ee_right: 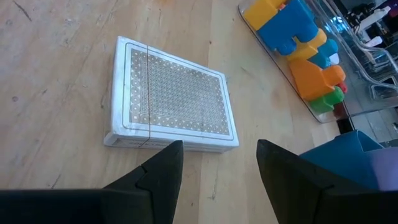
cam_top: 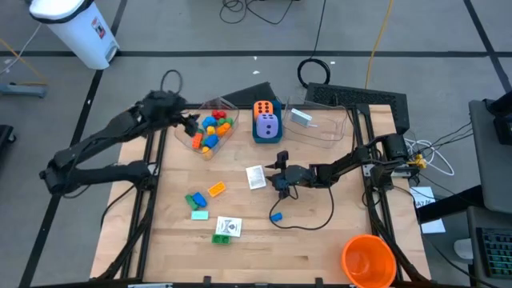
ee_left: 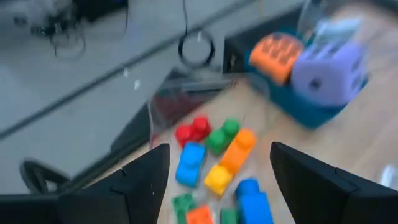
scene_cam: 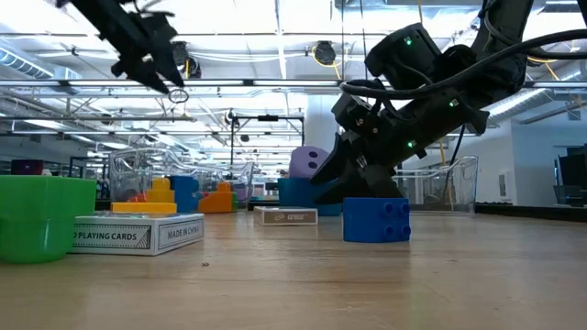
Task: Pick & Place Toys
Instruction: Put the yellow game piece into the left transparent bin
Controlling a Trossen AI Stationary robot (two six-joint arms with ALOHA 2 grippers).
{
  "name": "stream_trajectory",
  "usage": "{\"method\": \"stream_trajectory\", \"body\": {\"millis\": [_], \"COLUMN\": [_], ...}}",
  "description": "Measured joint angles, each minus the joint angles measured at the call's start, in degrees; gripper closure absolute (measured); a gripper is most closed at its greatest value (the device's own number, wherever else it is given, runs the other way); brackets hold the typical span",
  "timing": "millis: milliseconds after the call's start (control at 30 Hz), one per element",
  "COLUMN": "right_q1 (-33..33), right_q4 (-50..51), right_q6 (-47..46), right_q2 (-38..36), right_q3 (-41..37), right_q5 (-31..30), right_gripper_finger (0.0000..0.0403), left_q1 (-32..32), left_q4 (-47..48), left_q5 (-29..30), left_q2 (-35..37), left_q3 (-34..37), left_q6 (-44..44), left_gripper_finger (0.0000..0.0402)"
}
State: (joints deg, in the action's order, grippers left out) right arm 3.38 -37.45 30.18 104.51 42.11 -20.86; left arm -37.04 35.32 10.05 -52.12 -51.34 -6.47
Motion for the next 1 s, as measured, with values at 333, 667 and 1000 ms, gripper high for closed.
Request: {"method": "stream_trajectory", "body": {"millis": [333,667,1000], "right_q1": [0.00,-0.02,-0.02], "right_q4": [0.00,-0.04,-0.76], "right_q6": [-1.46,-1.47,-2.53], "right_q2": [0.00,0.00,0.00], "right_q3": [0.00,0.00,0.00], "right_q5": [0.02,0.13,0.17], "right_gripper_finger": [0.0206,0.0206,0.0206], "left_q1": [8.83,20.65,40.55], "left_q4": [-21.42,-47.34,-49.69], "left_q5": [-3.88,-9.65,4.09], "left_q2": [11.53,11.47,5.64], "left_q3": [15.58,33.35,37.12], "left_q6": [0.37,-2.02,-11.73], "left_gripper_finger": [0.0117,0.0117,0.0117]}}
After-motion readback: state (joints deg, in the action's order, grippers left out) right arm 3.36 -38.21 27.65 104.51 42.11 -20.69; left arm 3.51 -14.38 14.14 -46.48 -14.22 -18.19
